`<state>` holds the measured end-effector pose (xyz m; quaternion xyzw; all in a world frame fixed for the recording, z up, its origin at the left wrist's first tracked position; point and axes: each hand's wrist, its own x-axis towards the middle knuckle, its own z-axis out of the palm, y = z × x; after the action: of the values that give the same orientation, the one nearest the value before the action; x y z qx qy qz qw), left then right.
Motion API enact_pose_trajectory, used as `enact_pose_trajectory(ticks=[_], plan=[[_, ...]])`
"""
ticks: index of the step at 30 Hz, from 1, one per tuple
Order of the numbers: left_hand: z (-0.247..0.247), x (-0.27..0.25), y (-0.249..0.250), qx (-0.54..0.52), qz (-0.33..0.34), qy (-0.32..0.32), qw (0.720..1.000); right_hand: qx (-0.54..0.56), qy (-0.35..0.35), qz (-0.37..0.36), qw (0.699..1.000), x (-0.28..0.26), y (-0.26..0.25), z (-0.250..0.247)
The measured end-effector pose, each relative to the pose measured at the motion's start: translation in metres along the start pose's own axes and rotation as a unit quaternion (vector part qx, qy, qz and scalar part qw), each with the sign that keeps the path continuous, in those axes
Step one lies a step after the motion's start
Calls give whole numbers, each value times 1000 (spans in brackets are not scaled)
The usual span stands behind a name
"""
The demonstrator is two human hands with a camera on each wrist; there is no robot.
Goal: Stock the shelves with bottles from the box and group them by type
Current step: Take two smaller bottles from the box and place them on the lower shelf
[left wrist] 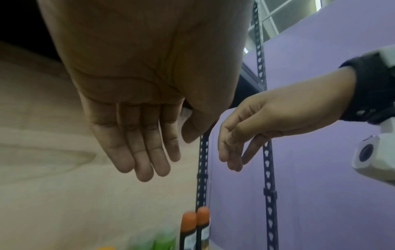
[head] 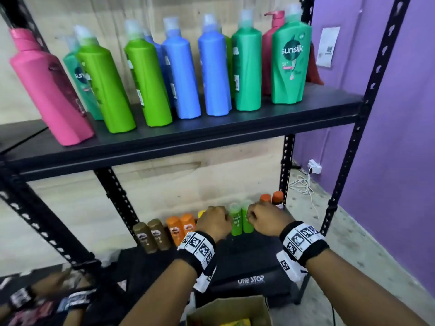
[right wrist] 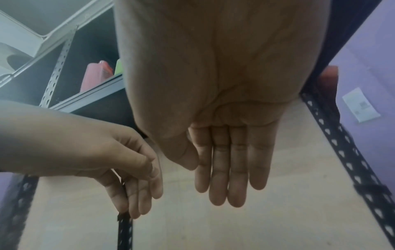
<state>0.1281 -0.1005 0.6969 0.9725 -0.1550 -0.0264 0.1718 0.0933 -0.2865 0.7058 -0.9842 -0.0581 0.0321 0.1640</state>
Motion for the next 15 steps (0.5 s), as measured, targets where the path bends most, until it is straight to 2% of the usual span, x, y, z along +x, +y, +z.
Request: enact_pose_trajectory(ticks=[4,15], plan=[[35,-19,-28,15,-43,-51,998,21,-78,8,997,-7,-7,43],[116,-77,-73,-14,-172,-161,972,54,-209,24,976,-41,-2,146]])
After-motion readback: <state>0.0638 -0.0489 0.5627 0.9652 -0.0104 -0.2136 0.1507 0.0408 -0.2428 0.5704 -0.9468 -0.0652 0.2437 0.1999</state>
